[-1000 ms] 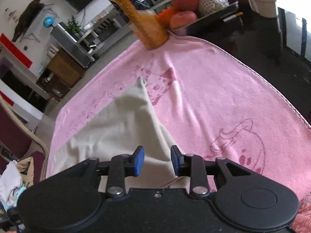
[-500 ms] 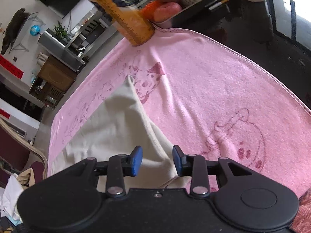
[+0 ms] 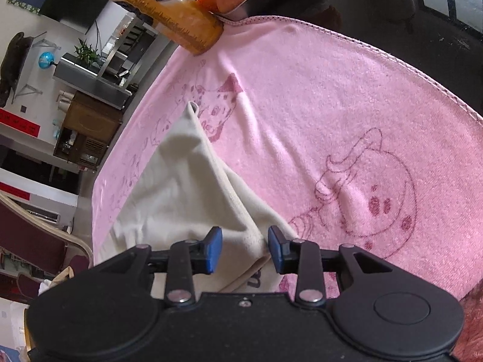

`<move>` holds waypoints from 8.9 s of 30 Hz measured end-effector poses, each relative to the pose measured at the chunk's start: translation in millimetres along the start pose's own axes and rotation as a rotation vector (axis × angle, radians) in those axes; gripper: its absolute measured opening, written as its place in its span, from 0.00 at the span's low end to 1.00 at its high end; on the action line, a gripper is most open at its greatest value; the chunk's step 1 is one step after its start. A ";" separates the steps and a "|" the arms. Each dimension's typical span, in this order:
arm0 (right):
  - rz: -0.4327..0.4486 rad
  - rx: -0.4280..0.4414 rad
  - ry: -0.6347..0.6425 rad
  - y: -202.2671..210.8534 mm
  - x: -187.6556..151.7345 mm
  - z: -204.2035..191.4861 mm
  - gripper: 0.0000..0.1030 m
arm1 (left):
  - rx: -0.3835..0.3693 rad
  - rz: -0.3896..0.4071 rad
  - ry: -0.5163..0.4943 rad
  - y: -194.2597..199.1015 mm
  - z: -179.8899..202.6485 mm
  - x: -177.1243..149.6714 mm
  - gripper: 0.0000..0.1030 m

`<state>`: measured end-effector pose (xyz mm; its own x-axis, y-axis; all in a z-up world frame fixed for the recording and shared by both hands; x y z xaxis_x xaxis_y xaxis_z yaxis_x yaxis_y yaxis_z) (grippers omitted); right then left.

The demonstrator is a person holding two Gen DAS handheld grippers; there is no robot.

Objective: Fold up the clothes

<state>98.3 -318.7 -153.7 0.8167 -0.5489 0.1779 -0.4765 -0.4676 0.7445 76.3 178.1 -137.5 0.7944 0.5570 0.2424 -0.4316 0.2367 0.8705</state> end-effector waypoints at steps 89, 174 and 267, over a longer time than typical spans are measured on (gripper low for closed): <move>0.072 0.223 0.187 -102.9 99.6 -88.5 0.10 | 0.070 0.281 -0.489 -74.1 129.3 88.9 0.19; 0.037 0.104 -0.058 32.7 -46.5 14.2 0.34 | 0.287 0.260 -0.626 4.5 81.0 -57.1 0.29; -0.082 0.031 1.146 -147.4 -233.1 -293.3 0.18 | 0.314 0.210 -0.263 68.7 -40.0 9.7 0.34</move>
<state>73.6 81.4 -116.2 0.6544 0.4295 0.6223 -0.4029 -0.4984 0.7677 37.3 231.5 -92.4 0.8025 0.3369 0.4925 -0.4765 -0.1350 0.8687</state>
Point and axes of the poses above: each gripper's, at about its wrist camera, not at the fingertips, and y roughly against the way its jaws point, z to its right, x to its top, the point moved 5 cm from there along -y, roughly the way its jaws point, and after that the axes turned 6 degrees about -z, right-handed, at the moved point
